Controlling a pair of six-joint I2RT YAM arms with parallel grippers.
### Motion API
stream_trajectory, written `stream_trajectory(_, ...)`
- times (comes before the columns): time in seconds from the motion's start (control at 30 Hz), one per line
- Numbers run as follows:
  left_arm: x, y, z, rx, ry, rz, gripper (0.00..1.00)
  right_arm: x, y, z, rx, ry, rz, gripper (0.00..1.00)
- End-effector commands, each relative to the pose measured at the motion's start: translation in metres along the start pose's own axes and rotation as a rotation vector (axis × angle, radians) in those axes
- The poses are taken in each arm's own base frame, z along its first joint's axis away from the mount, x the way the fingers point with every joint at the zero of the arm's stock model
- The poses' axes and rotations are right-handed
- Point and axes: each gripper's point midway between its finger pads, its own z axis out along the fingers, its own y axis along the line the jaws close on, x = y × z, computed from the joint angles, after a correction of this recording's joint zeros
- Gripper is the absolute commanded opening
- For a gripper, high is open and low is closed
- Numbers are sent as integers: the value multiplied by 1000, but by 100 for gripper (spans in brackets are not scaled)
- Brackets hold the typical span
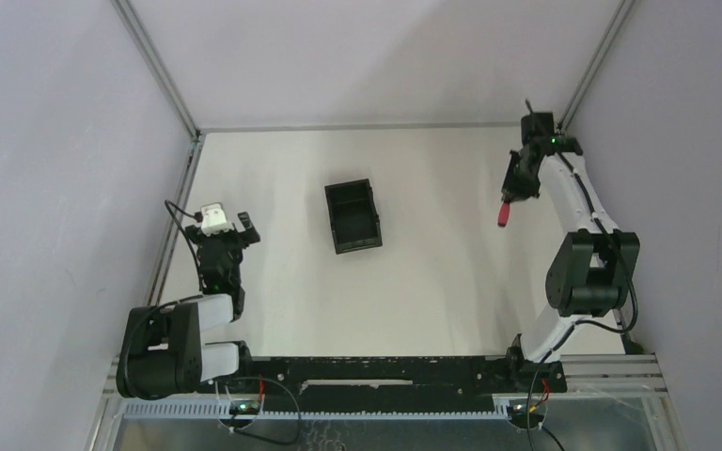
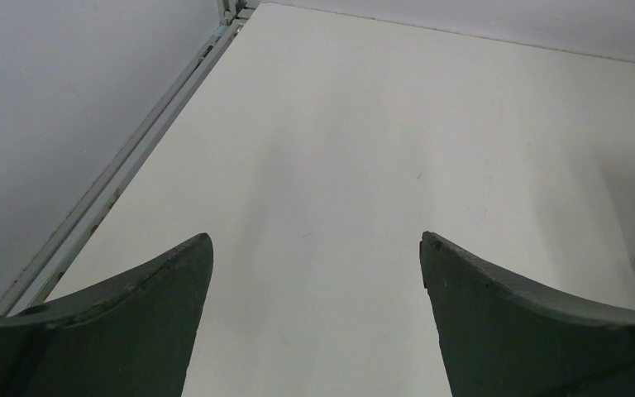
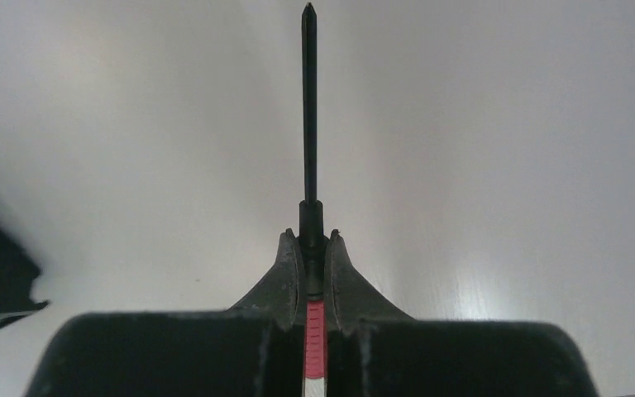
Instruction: Put the screwdriver in the bin
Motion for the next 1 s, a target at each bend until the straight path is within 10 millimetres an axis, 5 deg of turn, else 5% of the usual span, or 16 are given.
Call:
stream_trajectory(0.0,-15,-2,4,4,-52,8,100,-17,-6,-64,49,2,-58,0)
stream_trajectory(0.17,-16,-2,4,3,-52,7,100,-37,8,-74,33,-22,-59,0)
stream_trajectory(0.27,-15,-2,4,3,-51,7,100,-41,41,-76,-17,-42,-85,0)
stream_trajectory(0.47,-15,-2,4,3,-52,8,100,-39,161,-75,-155,-96,-253,0)
stream_trajectory(0.67,-15,-2,4,5,-51,7,100,4,304,-76,-377,-151,-518,0)
stream_trajectory(0.8,-15,-2,4,3,-51,7,100,24,354,-67,-446,-230,-675,0)
stream_trajectory(0.97,-15,-2,4,4,-52,7,100,51,377,-40,-466,-235,-799,0)
